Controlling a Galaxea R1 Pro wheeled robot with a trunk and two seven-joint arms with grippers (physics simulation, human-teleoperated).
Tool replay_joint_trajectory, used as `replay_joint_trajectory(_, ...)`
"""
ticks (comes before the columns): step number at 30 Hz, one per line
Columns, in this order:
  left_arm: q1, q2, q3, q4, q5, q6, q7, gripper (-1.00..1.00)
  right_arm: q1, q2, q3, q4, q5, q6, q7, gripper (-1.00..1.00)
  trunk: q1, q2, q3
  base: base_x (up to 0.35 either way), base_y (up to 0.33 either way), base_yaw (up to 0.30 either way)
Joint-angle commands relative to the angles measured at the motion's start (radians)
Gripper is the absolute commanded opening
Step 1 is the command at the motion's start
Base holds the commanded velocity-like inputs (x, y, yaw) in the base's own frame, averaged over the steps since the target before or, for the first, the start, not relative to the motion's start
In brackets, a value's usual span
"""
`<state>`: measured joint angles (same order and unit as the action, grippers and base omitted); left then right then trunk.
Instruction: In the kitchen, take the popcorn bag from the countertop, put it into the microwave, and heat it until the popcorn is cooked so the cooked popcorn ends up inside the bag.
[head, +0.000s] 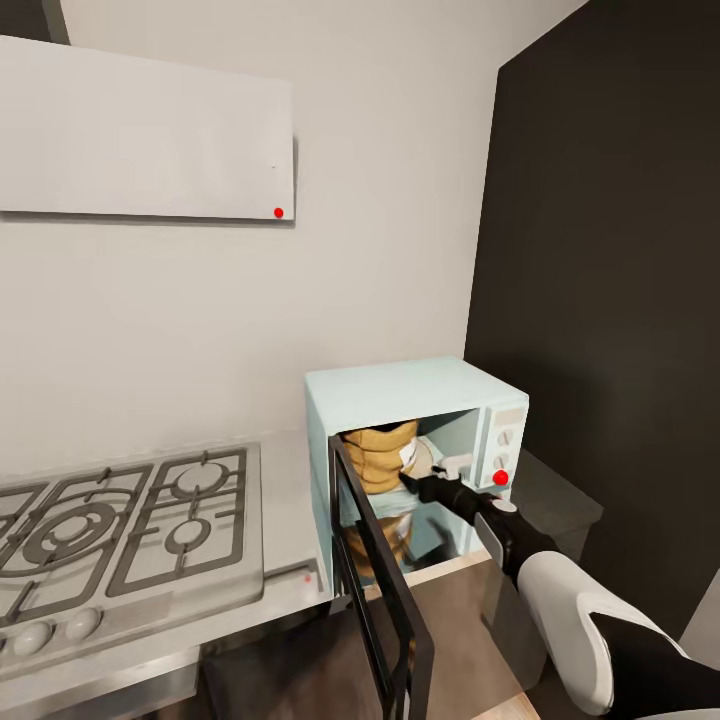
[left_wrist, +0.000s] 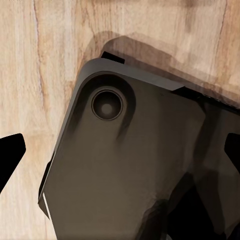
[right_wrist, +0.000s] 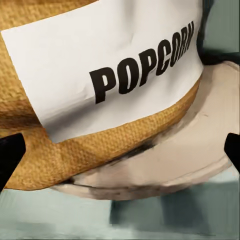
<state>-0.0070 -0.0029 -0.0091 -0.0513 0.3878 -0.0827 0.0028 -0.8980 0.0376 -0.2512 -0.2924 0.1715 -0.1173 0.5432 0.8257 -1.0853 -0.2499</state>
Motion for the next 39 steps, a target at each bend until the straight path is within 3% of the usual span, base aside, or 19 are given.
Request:
replay_joint_trajectory(1,-0.001,0.000,-0.001,0.001,0.005,-0.003,0.000,1.00,-0.001,0.001,-0.008,0.001,0.011,-0.003,0.046,1.00,0.000,-0.001,-0.001,0.000,0.000,0.000)
replay_joint_trajectory(3,-0.001,0.000,-0.002,0.001,0.005,-0.003,0.000,1.00,-0.001,0.000,-0.008,0.001,0.013,-0.003,0.126,1.00,0.000,-0.001,-0.001,0.000,0.000,0.000)
replay_joint_trajectory(7,-0.001,0.000,-0.001,0.001,0.005,-0.003,0.000,1.00,-0.001,-0.001,-0.007,0.014,0.018,-0.002,0.210,1.00,0.000,-0.001,-0.001,0.000,0.000,0.000)
replay_joint_trajectory(10,-0.001,0.000,-0.001,0.001,0.005,-0.003,0.000,1.00,-0.001,-0.002,-0.005,0.039,0.026,-0.004,0.223,1.00,0.000,-0.001,-0.001,0.000,0.000,0.000)
replay_joint_trajectory(12,-0.001,0.000,-0.001,0.001,0.005,-0.003,0.000,1.00,-0.001,0.000,-0.005,0.044,0.020,-0.008,0.198,1.00,0.000,-0.001,-0.001,0.000,0.000,0.000)
replay_joint_trajectory(15,-0.001,0.000,-0.001,0.001,0.005,-0.003,0.000,1.00,-0.001,0.045,-0.010,0.041,0.010,-0.059,0.025,1.00,0.000,-0.001,-0.001,0.000,0.000,0.000)
replay_joint_trajectory(23,-0.001,0.000,-0.001,0.001,0.004,-0.003,0.000,1.00,-0.001,0.075,-0.014,0.019,0.008,-0.061,-0.060,1.00,0.000,-0.001,-0.001,0.000,0.000,0.000)
replay_joint_trajectory(30,-0.001,0.000,-0.001,0.001,0.003,-0.003,0.000,1.00,-0.001,0.070,-0.051,0.018,0.009,-0.060,-0.077,1.00,0.000,-0.001,-0.001,0.000,0.000,0.000)
replay_joint_trajectory(35,-0.001,0.000,-0.002,0.001,0.003,-0.003,0.000,1.00,-0.001,0.058,-0.046,0.018,0.024,-0.046,-0.069,1.00,0.000,-0.001,-0.001,0.000,0.000,0.000)
replay_joint_trajectory(39,-0.001,0.000,-0.002,0.001,0.003,-0.003,0.000,1.00,-0.001,0.014,-0.038,0.015,0.029,-0.001,-0.031,1.00,0.000,-0.001,-0.001,0.000,0.000,0.000)
